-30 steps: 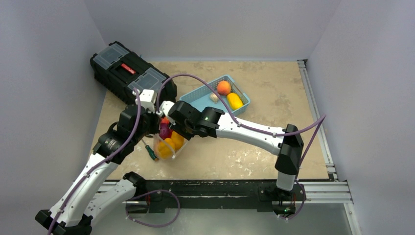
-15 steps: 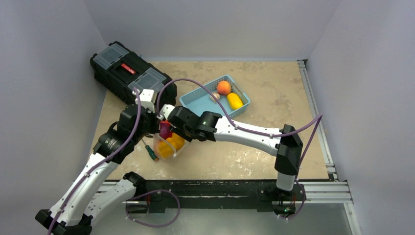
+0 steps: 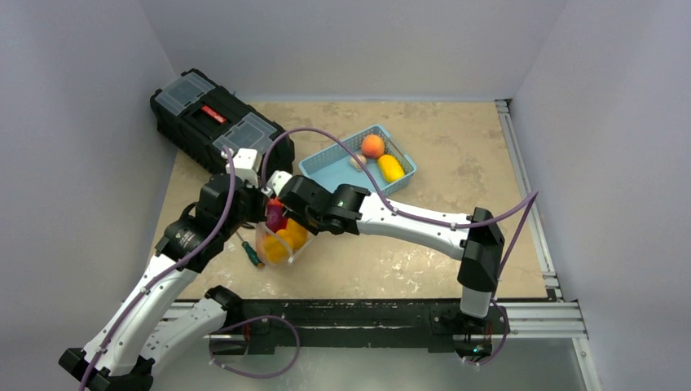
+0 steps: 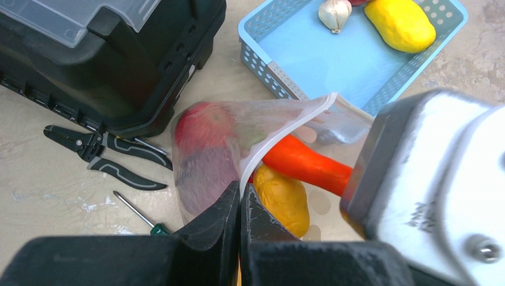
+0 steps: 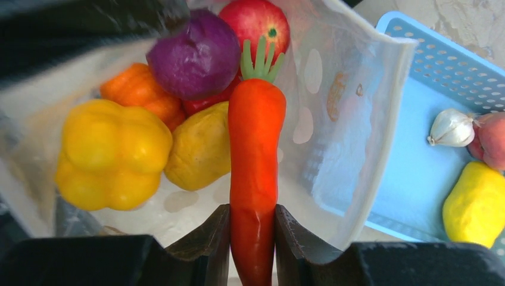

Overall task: Place the food in the zip-top bag and seal the zipper
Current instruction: Adjust the fake vegetable in the zipper food storage bag, then adjust the zipper food storage bag at the center of the board.

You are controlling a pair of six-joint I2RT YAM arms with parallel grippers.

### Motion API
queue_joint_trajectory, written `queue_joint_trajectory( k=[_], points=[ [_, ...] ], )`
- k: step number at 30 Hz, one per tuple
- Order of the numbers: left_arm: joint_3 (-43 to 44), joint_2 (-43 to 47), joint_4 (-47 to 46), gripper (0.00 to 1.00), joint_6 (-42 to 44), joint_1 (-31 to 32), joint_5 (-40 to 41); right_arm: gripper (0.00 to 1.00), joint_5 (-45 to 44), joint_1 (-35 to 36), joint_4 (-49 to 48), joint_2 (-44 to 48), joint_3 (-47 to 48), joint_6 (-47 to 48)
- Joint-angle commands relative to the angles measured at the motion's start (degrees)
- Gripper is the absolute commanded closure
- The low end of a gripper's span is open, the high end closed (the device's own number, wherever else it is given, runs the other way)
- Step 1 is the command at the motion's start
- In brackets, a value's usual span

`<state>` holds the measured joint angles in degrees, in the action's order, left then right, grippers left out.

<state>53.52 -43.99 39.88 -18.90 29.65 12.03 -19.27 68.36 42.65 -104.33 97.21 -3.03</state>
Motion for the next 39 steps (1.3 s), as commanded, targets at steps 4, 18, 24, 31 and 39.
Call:
queue_joint_trajectory(
  k=[4, 18, 24, 31, 39],
  points=[
    [0.6, -0.1, -3.0, 1.0, -0.3, 0.1, -1.2, 1.0, 1.3, 0.8, -0.3, 4.7, 5.9, -14.4],
    [0.6, -0.2, -2.7, 1.0, -0.3, 0.1, -0.7, 0.73, -1.8, 2.1, -12.6, 2.6, -1.1, -31.9],
    [0.6, -0.1, -2.8, 1.0, -0.3, 0.1, -0.7, 0.46, 14.1, -2.0, -31.4, 15.9, -15.5, -30.2],
    [1.3, -0.3, -2.0, 1.0, -4.0, 0.1, -0.7, 0.4, 16.0, -2.4, -33.1, 24.8, -23.5, -22.6],
    [3.2, -1.3, 3.5, 1.0, -16.4, 0.1, 0.8, 0.28, 4.3, 8.5, -38.9, 29.2, -34.3, -27.3]
  ],
)
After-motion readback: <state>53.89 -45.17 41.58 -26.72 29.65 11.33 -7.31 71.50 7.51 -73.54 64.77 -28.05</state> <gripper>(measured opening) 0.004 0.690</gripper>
